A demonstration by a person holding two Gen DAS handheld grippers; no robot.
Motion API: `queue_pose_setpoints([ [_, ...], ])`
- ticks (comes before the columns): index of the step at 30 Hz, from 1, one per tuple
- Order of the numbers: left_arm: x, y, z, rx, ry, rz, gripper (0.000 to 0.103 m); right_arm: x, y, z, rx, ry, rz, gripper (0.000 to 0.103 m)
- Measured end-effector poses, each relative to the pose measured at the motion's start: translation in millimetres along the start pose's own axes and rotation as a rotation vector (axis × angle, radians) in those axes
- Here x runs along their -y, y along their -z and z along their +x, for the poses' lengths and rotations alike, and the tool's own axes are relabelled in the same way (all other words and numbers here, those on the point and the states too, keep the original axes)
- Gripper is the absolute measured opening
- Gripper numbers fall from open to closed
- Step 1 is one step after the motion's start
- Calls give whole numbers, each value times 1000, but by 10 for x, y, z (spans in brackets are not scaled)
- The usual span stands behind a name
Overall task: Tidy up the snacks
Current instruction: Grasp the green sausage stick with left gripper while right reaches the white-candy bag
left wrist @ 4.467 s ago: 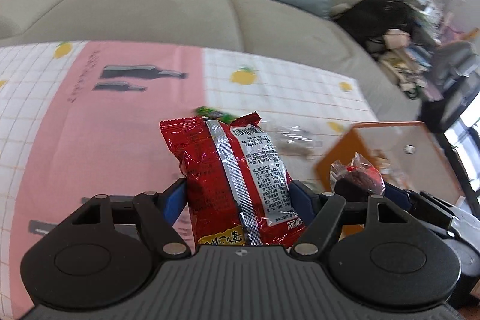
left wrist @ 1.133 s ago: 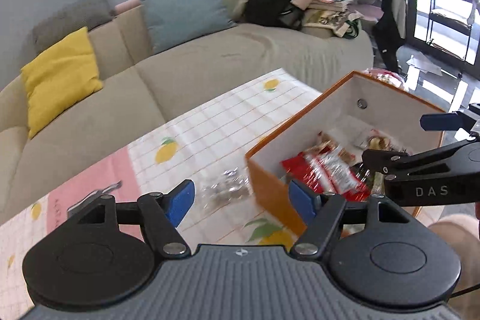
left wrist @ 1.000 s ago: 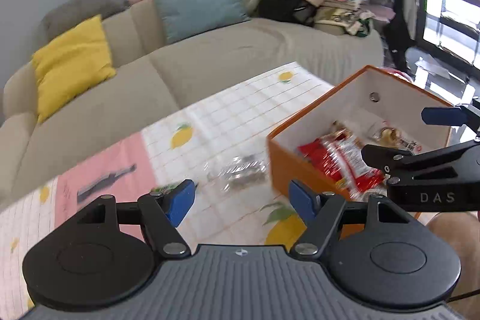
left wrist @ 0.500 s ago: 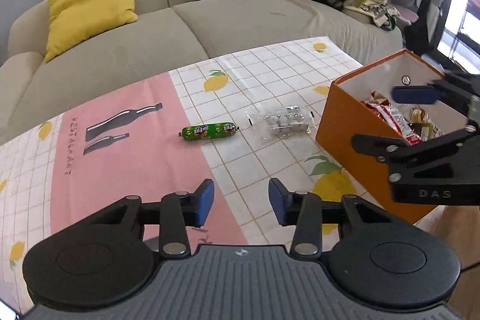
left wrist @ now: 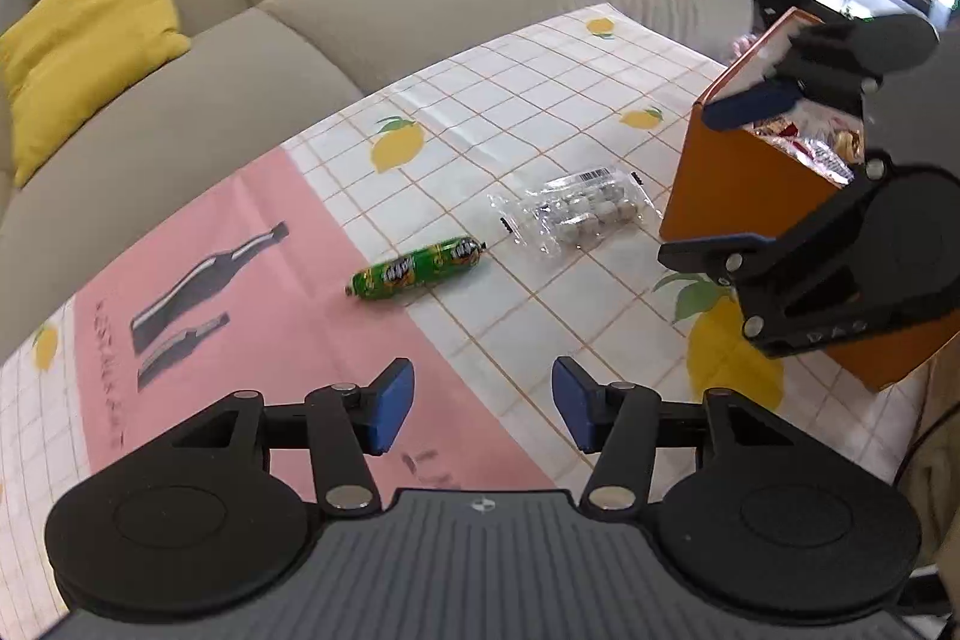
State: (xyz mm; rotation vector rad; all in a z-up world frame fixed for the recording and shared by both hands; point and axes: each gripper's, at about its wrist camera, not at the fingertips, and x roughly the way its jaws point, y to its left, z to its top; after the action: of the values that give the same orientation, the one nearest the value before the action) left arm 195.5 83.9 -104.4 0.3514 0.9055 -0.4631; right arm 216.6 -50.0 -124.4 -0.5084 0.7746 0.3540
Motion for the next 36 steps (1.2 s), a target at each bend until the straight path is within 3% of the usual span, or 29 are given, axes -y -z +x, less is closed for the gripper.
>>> queue_pose_setpoints([
  [3, -69, -68, 118, -11, 15, 63, 64, 54, -105, 125, -48, -33, -42, 80],
  [7, -136, -156, 260, 7, 52, 182, 73, 127, -267, 335, -147, -114, -147, 83],
  [11, -168, -286, 457, 5, 67, 306, 74, 210, -443, 556, -225, -181, -253, 89],
  [19, -149, -471, 926, -83, 96, 522, 74, 390, -725, 1158, -433, -328, -358, 90],
  [30, -278, -683, 1337, -180, 152, 548, 74, 385, -738, 1673, -568, -419, -477, 90],
  [36, -306, -686, 1445, -228, 195, 512, 73, 432, -711, 1804, -586, -435, -451, 90],
])
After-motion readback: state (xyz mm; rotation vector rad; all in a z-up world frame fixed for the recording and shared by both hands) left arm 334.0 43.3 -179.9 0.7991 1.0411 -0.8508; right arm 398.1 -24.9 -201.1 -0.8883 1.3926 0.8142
